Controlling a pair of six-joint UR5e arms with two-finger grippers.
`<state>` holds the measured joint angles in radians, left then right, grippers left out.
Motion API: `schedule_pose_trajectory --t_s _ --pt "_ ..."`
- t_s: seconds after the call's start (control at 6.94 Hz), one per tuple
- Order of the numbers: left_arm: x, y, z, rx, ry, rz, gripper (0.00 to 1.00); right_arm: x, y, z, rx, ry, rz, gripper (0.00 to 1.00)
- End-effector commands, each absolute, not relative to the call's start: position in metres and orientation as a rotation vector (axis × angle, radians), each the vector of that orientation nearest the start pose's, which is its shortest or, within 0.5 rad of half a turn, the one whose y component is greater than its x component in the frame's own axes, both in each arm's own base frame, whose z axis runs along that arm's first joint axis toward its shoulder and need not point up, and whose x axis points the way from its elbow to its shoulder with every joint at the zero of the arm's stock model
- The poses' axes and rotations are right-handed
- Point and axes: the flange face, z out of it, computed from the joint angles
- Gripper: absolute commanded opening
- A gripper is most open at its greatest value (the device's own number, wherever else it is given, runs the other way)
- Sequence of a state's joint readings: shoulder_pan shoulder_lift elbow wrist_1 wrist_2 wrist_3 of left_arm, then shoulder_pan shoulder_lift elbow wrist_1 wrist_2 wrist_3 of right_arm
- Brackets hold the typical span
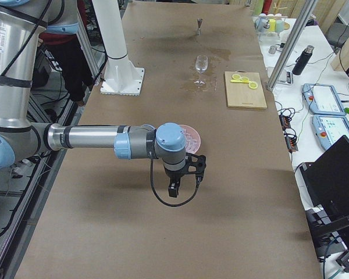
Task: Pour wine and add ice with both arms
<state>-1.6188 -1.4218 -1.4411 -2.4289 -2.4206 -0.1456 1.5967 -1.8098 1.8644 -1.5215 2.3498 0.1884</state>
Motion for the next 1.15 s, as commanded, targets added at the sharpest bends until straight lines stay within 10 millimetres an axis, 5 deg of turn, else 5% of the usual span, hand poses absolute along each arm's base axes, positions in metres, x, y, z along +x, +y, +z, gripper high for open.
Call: schedule_pose_trajectory --t_s 0.0,0.29,1.01 --pt "-0.075 -0.385 0.712 0.661 0.848 0.153 0.97 0.067 -0.4 0.609 0.044 -0.807 0.136 1.0" --pt "-0.062 -0.374 0.723 0.737 0.826 0.287 0.97 0.062 -0.406 0.603 0.057 -0.791 0.111 1.0" --pt "0.022 -0.399 0.71 0.731 0.898 0.535 0.97 0.047 -0.413 0.59 0.068 -0.759 0.081 1.0"
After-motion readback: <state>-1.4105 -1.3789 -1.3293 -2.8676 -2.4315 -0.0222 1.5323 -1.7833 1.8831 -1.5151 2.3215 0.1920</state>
